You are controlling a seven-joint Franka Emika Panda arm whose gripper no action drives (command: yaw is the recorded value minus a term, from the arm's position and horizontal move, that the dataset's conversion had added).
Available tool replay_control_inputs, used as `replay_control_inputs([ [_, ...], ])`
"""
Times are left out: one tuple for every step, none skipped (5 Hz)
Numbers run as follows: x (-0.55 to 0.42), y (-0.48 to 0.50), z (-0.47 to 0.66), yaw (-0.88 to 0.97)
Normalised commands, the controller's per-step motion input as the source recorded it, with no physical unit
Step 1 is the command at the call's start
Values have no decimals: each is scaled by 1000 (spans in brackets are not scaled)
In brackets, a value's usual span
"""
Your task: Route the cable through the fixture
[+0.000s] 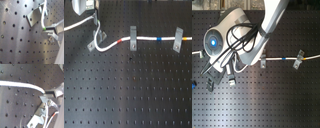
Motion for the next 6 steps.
replay_control_inputs([
  [-245, -135, 2, -174],
  [-77, 47, 2, -66],
  [-8, -23, 0, -106],
  [34, -20, -86, -77],
  [285, -151, -65, 0],
  [232, -289, -198, -29],
])
